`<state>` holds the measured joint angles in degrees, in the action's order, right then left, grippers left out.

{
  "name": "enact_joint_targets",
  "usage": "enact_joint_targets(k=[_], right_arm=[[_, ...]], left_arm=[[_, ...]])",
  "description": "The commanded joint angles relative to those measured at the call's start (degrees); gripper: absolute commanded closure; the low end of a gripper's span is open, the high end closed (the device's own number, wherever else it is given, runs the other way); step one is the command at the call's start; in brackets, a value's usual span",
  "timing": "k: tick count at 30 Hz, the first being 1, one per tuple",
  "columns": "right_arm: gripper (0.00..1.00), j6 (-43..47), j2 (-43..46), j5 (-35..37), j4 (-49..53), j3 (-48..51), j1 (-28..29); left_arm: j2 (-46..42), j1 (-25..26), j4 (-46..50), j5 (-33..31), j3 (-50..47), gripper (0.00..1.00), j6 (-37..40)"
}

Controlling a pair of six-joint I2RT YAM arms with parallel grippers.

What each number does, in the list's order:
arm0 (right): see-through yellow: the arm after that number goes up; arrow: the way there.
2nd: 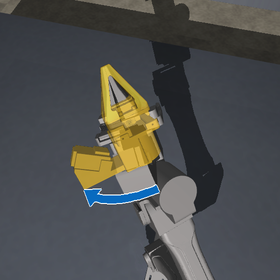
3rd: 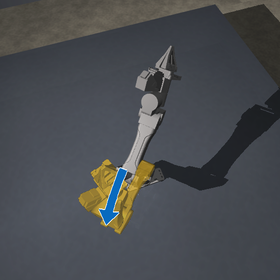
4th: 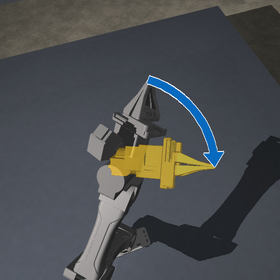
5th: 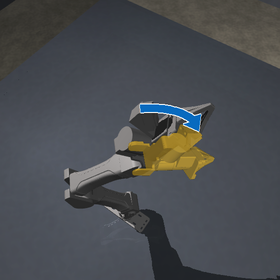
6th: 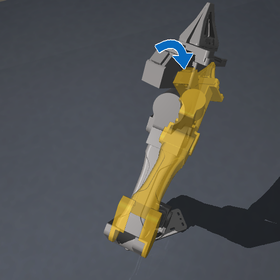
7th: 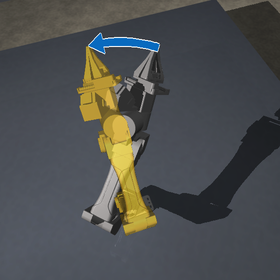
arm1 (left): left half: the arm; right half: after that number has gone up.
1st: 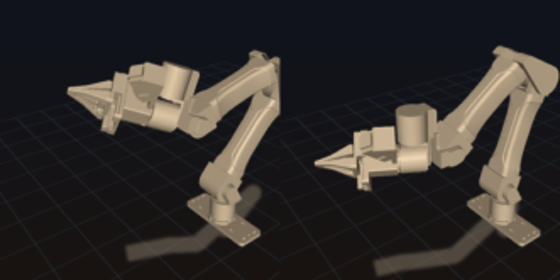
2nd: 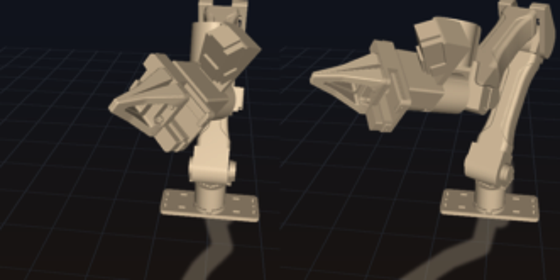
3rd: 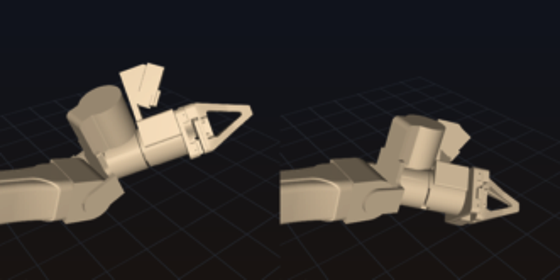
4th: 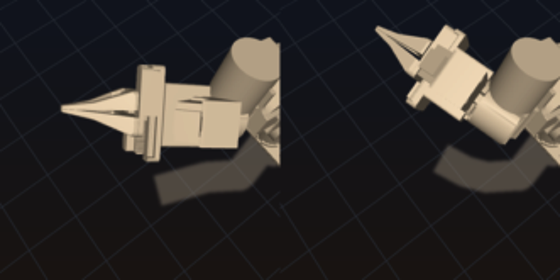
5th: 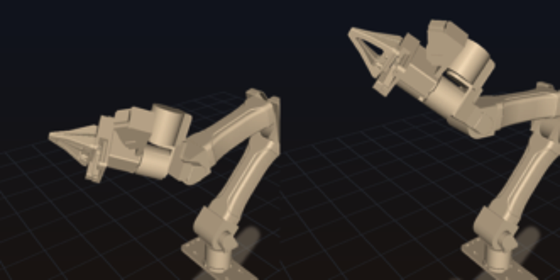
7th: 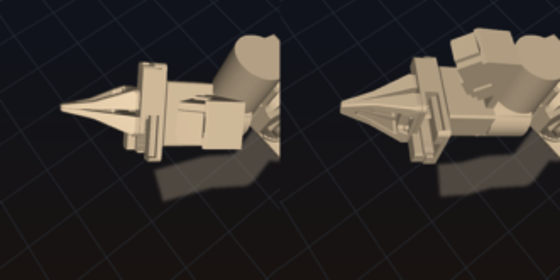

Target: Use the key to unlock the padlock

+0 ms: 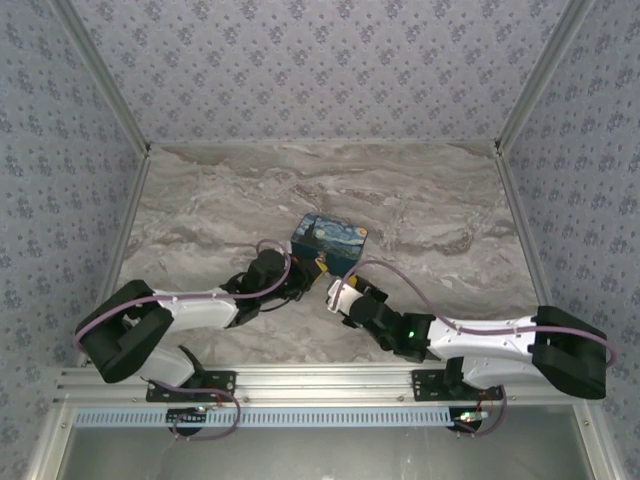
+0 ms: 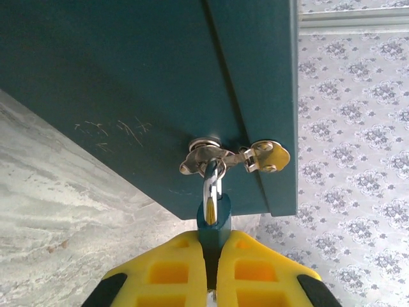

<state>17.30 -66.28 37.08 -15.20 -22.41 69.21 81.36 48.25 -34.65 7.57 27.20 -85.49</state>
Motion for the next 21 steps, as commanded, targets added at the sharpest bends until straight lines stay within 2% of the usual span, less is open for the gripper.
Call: enact_joint_targets(k=[1,14,21], right_arm=[[0.58,5.8,-1.4,5.0,-4.1,-1.0,0.3],[0.60,8.1,-5.0,3.5,-6.6,-3.1,0.0],[0.64,8.5,-8.0,2.9,-8.4,-4.6,-0.6]], left_arm=[[-2.2,-0.4,0.5,1.1,2.5,1.00,0.8],[-3.3,-0.3,2.0,1.6,3.6,1.00,0.4],[-3.2,-0.4,2.0,1.8,3.7,1.00,0.2]])
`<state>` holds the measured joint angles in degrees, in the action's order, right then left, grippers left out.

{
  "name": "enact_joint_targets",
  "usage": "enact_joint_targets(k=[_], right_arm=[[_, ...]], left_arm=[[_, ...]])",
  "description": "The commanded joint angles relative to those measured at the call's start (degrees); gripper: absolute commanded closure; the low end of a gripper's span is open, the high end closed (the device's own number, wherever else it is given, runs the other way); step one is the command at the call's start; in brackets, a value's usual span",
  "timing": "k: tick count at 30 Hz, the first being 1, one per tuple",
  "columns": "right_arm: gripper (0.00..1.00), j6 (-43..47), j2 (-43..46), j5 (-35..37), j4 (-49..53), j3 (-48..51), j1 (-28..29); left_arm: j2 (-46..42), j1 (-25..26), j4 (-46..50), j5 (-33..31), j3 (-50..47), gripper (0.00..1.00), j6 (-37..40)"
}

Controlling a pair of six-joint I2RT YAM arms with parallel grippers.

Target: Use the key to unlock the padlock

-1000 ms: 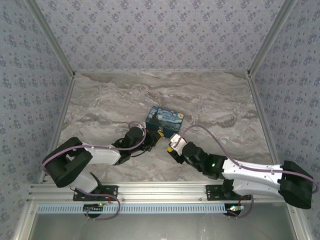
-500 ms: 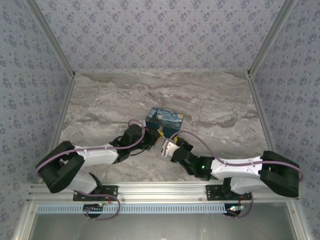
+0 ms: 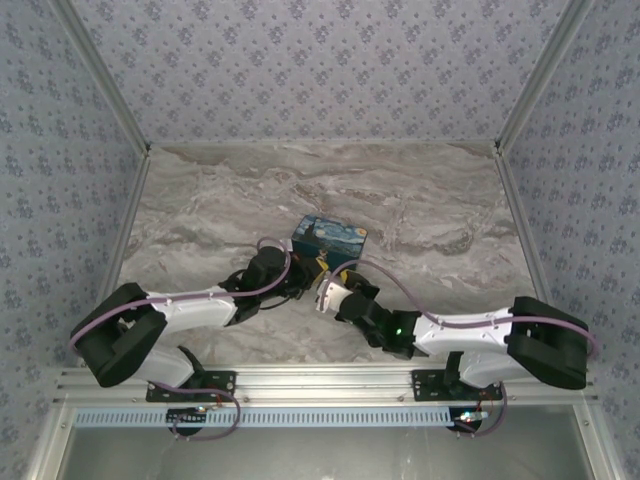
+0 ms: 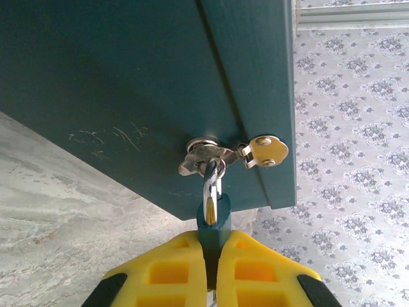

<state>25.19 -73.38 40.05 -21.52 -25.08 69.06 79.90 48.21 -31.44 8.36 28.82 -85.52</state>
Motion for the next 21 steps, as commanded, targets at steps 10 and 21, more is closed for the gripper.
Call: enact_joint_targets(k=[10,21], right_arm=[[0.75,1.5,-4.1,-1.7,-5.6,-4.0,-1.6],[0.84,1.7,-5.0,-3.1,-6.1,-5.0,-2.7]], left_arm=[[-1.9,-0.3,-1.3,1.1,2.0,1.00,-0.1],[-1.9,-0.3,-1.2,1.4,2.1,1.00,-0.2]])
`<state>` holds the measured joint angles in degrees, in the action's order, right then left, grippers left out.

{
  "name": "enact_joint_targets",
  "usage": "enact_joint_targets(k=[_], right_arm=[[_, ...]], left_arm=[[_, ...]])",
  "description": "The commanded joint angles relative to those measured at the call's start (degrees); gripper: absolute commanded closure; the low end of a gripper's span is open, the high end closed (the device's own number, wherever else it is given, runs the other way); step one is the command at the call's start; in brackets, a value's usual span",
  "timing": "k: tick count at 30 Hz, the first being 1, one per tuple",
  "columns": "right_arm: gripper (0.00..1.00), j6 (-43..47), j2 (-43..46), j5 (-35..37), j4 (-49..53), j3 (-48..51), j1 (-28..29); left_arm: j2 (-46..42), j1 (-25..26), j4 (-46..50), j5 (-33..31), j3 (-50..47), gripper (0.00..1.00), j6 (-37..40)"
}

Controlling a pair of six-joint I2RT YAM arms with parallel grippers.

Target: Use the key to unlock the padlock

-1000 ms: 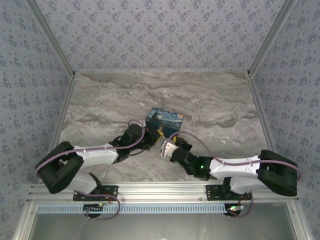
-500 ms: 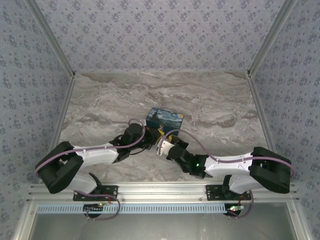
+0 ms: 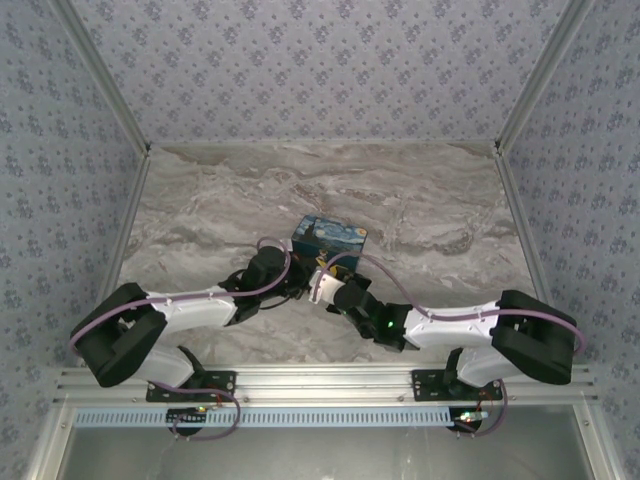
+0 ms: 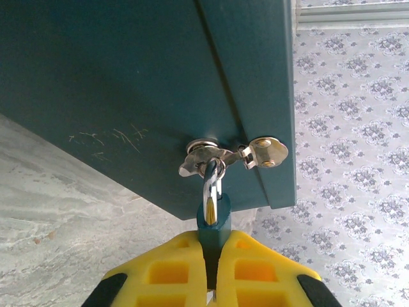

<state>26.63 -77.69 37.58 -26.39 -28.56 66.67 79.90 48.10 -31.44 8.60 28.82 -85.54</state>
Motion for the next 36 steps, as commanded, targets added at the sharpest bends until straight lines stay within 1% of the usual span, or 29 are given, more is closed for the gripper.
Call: enact_joint_targets(k=[1,4,13,24,31,36], right_arm=[[0.85,0.2,-0.7,-0.8,-1.3,-1.6,-0.4],[0.86,0.1,-1.1,-0.9,-1.3,-1.7,-0.6],[0.85,-0.4,-2.3,-0.6,-2.5,-0.6,-0.9],[0.82,0.3,-0.8,-1.6,-4.5,1.1,-1.6],[0.72,0.3,3.7,-2.0,-2.0,3.2,-1.3],[0.68,0.9,3.9,-1.6,-1.3,3.9,-0.6]], left_arm=[[-1.9,-0.2,-1.2,1.2,2.1,1.00,-0.3],[-2.0,-0.2,-1.2,1.2,2.1,1.00,-0.3],[-2.1,-0.2,-1.2,1.1,2.1,1.00,-0.5],[-2.4,-0.2,-1.1,1.2,2.1,1.00,-0.8],[-2.5,-0.4,-0.4,1.0,2.2,1.00,-0.8],[-2.7,-0.5,0.1,1.0,2.3,1.00,-0.7]])
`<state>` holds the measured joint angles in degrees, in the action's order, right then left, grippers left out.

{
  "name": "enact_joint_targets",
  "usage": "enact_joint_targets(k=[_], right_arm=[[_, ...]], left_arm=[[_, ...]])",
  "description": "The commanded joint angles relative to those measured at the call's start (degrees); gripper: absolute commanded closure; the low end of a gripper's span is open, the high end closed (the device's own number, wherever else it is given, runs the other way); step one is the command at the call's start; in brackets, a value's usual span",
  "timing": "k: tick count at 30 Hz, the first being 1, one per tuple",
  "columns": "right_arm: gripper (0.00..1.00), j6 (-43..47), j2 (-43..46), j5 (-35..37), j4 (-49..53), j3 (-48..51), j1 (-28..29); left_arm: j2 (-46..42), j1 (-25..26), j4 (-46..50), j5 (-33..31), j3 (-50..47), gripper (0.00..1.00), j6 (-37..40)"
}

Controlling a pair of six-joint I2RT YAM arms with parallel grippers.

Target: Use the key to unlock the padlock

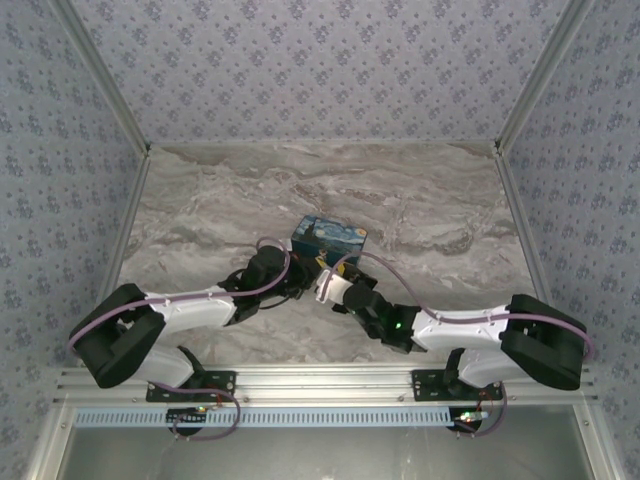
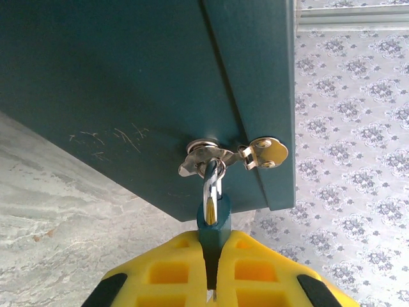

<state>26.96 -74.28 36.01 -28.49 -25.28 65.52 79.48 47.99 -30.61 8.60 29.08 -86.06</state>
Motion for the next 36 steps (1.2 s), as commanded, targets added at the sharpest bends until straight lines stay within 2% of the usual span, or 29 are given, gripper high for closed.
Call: enact_joint_targets(k=[1,12,17,24,36], right_arm=[[0.67,1.0,0.0,0.3,0.4,0.5,0.8],[0.67,3.9,-4.8,1.0,-4.4,-1.3,1.0],[0.74,3.8,-5.0,0.8,-4.5,-2.0,0.9],[0.75,3.7,-5.2,0.7,-4.5,-2.8,0.9],[0.88,3.1,-5.9,0.6,-5.2,-3.7,0.8]], left_arm=[[-2.3,-0.4,-0.6,1.1,2.0,1.00,-0.2],[-3.3,-0.4,0.5,1.2,2.2,1.00,0.0],[-3.6,-0.4,0.6,1.2,2.1,1.00,0.2],[-3.6,-0.4,0.8,1.2,2.1,1.00,0.2],[-3.8,-0.4,0.8,1.2,1.9,1.00,0.0]])
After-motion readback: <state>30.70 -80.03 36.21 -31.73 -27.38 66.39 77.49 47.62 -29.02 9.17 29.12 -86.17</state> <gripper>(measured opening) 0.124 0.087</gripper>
